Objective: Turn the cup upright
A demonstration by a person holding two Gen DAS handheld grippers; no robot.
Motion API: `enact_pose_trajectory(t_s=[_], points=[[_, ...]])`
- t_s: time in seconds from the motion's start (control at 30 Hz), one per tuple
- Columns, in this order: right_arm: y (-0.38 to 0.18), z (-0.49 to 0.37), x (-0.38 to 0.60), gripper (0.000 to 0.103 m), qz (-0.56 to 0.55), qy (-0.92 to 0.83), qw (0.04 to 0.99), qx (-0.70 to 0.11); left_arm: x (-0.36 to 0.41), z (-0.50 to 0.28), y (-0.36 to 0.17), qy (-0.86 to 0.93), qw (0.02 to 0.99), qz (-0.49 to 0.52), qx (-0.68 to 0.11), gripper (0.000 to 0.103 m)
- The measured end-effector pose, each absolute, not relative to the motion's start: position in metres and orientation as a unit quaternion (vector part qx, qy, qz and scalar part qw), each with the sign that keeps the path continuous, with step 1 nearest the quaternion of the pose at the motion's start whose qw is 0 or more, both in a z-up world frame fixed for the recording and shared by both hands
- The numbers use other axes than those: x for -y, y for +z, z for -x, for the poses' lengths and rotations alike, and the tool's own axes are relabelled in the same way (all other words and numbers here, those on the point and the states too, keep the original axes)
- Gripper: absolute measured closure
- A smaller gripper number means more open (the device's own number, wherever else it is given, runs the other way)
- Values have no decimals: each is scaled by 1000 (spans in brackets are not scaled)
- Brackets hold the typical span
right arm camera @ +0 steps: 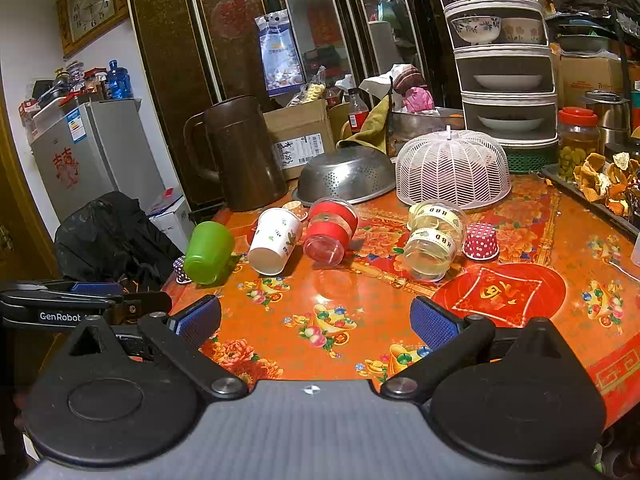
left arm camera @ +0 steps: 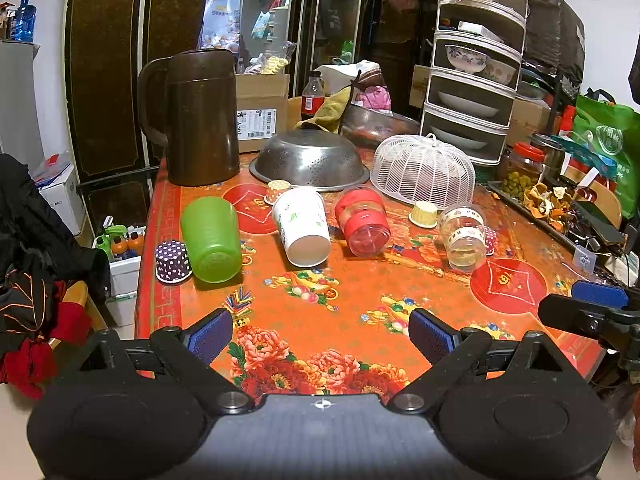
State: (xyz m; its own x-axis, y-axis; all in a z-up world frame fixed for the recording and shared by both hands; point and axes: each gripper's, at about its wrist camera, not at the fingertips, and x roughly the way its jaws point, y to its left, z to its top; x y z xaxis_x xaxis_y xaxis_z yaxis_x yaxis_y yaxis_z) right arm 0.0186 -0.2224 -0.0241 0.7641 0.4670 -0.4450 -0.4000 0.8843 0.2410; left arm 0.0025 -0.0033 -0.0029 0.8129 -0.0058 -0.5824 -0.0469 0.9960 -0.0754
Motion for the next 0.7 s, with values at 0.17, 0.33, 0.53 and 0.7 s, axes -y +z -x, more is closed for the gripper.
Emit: enact_pose_trajectory(t_s=[0.17,0.33,0.53,0.7], points=[[-25,-19,224,1,-68,231,936,-256,4,-3,-4,12,951,43,-307,7],[-25,-20,224,1,-69,230,936,-257,4,-3,-4,13,950,43,-309,7],[-25,-20,224,1,-69,230,936,-257,6,-4,-4,13,950,42,-310,7],[-25,-19,225,1,-69,230,936,-257,12,-8,-1,11,951,39,-307,7]])
